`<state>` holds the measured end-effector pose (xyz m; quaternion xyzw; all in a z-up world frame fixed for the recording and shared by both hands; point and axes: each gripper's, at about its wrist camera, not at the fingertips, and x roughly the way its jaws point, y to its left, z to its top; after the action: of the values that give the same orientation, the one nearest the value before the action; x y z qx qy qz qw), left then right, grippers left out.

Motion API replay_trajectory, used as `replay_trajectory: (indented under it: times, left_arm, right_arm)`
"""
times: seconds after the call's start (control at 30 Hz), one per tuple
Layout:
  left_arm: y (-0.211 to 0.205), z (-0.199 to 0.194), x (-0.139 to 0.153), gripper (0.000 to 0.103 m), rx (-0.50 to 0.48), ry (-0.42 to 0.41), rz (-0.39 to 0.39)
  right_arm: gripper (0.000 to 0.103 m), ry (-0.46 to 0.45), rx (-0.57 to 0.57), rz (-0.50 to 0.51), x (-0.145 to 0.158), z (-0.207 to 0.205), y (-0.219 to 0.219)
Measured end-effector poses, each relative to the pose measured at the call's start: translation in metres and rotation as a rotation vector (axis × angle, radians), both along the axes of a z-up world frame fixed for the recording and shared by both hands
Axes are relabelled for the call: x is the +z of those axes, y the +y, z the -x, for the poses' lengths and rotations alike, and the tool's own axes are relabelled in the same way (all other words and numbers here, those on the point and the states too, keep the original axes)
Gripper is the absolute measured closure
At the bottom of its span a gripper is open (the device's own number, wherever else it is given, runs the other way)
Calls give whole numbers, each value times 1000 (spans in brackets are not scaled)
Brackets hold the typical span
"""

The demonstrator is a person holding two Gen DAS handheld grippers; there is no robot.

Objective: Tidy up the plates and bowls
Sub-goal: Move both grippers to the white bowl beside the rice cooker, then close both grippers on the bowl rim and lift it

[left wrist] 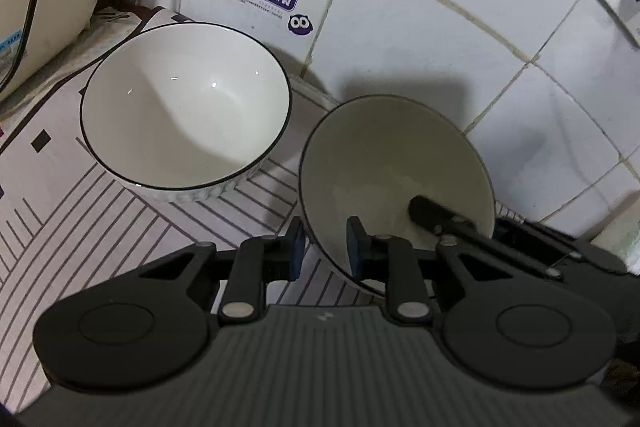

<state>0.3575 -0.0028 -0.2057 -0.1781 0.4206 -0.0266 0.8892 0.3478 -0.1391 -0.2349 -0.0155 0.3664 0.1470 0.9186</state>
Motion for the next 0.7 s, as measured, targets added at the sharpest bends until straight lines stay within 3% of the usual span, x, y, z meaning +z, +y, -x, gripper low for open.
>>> replay_trajectory:
  times: [0.27,0.7]
  left_arm:
    - [-4,19,18,82,-56,27,-5]
    - [-5,80,69,83,-100,-11,-25]
  right_arm:
    - [82,4,13,7,16,17,-3]
    - [82,-39,11,-12,60,79,-13]
